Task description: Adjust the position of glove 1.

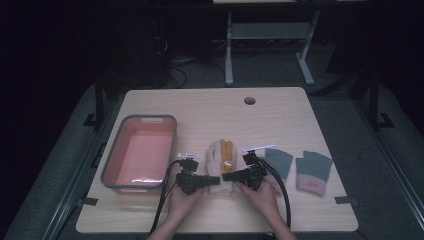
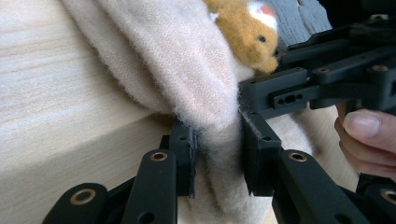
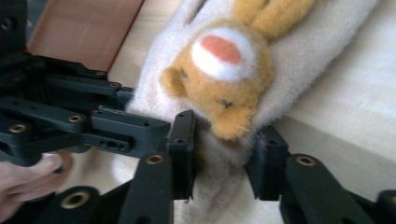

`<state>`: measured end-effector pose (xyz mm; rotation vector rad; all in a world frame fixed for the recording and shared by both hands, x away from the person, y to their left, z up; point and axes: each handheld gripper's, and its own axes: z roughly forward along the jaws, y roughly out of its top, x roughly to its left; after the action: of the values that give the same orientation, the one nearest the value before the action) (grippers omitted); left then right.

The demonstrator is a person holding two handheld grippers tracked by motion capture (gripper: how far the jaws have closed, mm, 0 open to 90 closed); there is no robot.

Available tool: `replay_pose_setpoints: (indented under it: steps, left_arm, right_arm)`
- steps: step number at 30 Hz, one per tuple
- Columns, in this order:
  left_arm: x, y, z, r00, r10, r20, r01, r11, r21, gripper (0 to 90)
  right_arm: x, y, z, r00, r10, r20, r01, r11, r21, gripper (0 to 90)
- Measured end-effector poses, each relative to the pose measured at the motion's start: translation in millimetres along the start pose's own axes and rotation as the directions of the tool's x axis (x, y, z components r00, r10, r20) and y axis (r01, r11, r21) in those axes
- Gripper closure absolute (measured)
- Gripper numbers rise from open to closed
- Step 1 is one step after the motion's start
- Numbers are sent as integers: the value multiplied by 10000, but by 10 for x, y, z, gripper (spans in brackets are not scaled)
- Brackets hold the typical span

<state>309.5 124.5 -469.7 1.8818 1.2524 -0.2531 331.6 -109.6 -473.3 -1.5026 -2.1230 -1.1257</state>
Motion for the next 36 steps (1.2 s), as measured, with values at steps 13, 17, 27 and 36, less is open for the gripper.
replay_pose_setpoints:
  steps: [13,17,27,36]
  left_arm:
    - [-118,30,-80,9992,50,403,-35,9994,-356,698]
    - [-156,53,-126,9986,181,499,-157,9986,-496,698]
    - [-255,137,-287,9954,535,796,-472,9958,-784,698]
    - [-299,253,-462,9925,796,925,-694,9917,-1083,698]
  right_arm:
    - [6,-16,-150,9967,-456,-676,434,9985,-339,786]
    - [38,-7,-205,9958,-495,-776,458,9977,-496,787]
    - [201,36,-385,9923,-919,-834,847,9927,-857,789]
    - [363,151,-480,9886,-1193,-913,1091,9880,-1096,789]
